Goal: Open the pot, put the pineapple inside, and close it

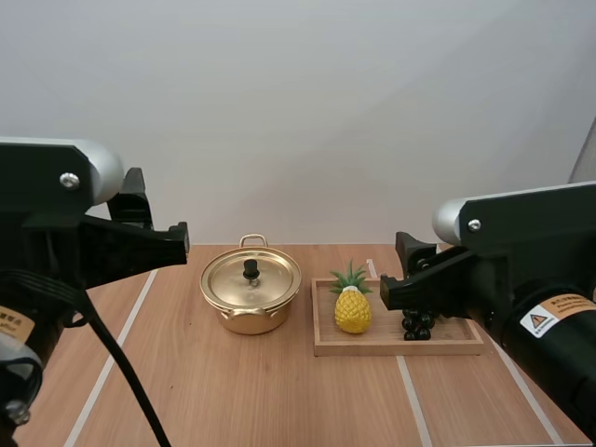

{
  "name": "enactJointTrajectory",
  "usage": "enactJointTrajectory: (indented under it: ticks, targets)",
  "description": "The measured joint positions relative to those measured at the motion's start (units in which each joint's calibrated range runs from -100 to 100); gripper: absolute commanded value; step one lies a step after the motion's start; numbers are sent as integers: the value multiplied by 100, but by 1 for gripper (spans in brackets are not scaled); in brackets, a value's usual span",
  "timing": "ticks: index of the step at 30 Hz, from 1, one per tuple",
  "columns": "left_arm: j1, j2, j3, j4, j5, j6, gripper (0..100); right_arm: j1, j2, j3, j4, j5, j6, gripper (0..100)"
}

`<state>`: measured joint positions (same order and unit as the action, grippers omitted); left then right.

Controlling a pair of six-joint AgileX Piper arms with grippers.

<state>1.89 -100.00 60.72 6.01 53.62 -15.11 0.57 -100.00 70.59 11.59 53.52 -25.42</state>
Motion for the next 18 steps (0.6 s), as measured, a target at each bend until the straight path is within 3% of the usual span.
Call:
enactJointTrajectory:
  ticks: [6, 18]
  targets:
    - [0, 0, -53, -67, 950, 9, 100, 0, 0, -51, 0, 792, -59, 100]
    - [0, 0, -53, -149, 1003, 9, 100, 0, 0, -51, 0, 924, -68, 100]
